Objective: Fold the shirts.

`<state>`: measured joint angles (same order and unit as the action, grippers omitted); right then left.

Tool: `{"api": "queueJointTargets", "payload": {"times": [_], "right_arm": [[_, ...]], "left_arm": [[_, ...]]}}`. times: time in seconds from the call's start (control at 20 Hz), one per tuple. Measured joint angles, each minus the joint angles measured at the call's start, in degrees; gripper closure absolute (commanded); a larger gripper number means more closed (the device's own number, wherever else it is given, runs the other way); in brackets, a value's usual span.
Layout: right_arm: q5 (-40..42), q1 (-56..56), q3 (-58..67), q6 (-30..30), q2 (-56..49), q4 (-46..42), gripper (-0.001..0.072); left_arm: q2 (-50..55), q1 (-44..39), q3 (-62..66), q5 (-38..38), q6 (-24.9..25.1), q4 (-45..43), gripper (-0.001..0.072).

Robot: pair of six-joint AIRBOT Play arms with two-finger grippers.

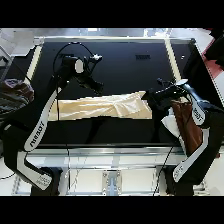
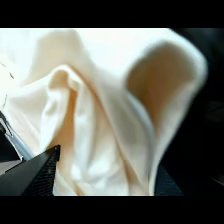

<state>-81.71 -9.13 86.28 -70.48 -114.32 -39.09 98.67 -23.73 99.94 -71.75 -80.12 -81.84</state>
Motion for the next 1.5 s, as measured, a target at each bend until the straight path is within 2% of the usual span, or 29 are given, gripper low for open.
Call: {"api": "queueJointTargets", "payload": {"times": [0.05,0.2,0.25,0.3,0.35,0.4,0.45,0.75,1.05,1.5], "right_arm": [[-0.2,0.7,0.0,0.8,-0.1,1.1,0.0198],[-2.7,2.2,0.4,2.3,0.2,6.4,0.0596],[-3.3,2.6,0.5,2.6,0.7,7.6,0.0693],[-4.0,2.9,0.5,2.8,1.2,8.7,0.0694],[-4.3,3.1,0.5,3.0,2.0,9.9,0.0695],[-4.8,3.4,0.6,3.2,2.8,10.8,0.0695],[-5.1,3.6,0.6,3.2,3.7,11.2,0.0695],[-5.5,6.5,1.2,0.3,10.0,12.4,0.0695],[-5.4,12.0,9.5,-7.1,12.8,9.7,0.0696],[-4.3,20.8,24.2,-17.6,13.3,-0.4,0.0697]], "left_arm": [[0.0,0.0,0.0,0.0,0.0,0.0,0.0014],[0.1,0.0,0.0,-0.1,0.0,0.0,0.0016],[0.2,0.0,0.0,-0.1,0.0,0.0,0.0063],[0.4,0.0,0.0,-0.1,0.0,0.0,0.0253],[0.7,0.0,-0.1,-0.1,0.0,0.0,0.0480],[1.0,0.0,-0.1,-0.1,0.0,0.0,0.0658],[1.7,0.0,-0.1,0.0,0.0,0.0,0.0699],[7.9,-0.1,-0.1,0.1,0.8,6.9,0.0700],[13.9,0.1,-0.1,-0.5,2.2,11.9,0.0700],[11.0,2.7,-0.1,-3.4,2.6,12.4,0.0700]]}}
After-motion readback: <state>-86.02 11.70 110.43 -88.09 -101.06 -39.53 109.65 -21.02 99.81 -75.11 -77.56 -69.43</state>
